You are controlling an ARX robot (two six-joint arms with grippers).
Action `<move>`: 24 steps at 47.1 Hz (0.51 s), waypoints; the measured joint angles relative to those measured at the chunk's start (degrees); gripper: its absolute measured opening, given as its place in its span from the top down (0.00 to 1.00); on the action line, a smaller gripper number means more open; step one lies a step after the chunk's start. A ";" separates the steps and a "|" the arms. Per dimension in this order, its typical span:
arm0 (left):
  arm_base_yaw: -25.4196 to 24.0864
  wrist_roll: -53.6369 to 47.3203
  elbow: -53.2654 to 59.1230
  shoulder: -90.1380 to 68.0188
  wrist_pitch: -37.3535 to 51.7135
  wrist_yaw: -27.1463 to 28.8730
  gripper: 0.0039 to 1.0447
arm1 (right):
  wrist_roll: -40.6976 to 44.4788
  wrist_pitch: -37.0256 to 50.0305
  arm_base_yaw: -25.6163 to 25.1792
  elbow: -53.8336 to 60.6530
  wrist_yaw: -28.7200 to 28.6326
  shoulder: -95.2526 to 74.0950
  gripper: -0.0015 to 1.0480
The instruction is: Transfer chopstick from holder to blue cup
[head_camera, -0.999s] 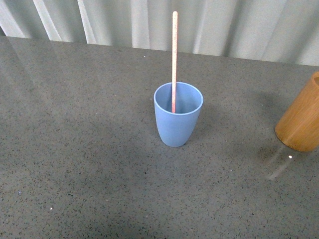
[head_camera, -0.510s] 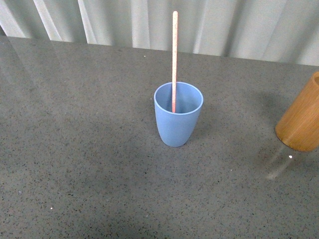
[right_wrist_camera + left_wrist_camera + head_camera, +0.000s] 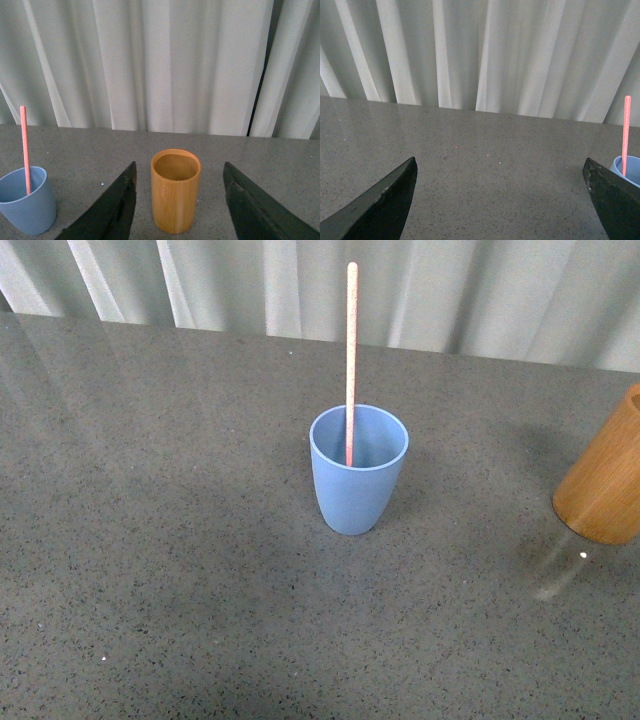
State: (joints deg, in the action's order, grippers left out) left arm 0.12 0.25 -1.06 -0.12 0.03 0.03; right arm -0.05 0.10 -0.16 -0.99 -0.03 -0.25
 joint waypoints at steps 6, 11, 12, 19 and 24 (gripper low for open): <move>0.00 0.00 0.00 0.00 0.00 0.00 0.06 | 0.00 0.00 0.00 0.00 0.00 0.00 0.29; 0.00 0.00 0.00 0.00 0.00 0.00 0.06 | -0.02 0.00 0.00 0.00 0.00 0.00 0.09; 0.00 -0.02 0.00 0.00 0.00 0.00 0.06 | -0.04 0.00 0.00 0.00 0.00 0.00 0.08; 0.00 0.00 -0.02 0.00 0.00 0.00 0.06 | -0.02 0.00 0.00 0.00 0.00 0.00 0.10; 0.00 0.00 0.00 0.00 0.00 0.00 0.06 | -0.02 0.00 0.00 0.00 0.00 0.00 0.10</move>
State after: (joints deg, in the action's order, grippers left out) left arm 0.12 0.25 -1.06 -0.12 0.03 0.03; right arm -0.08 0.10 -0.16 -0.99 -0.03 -0.25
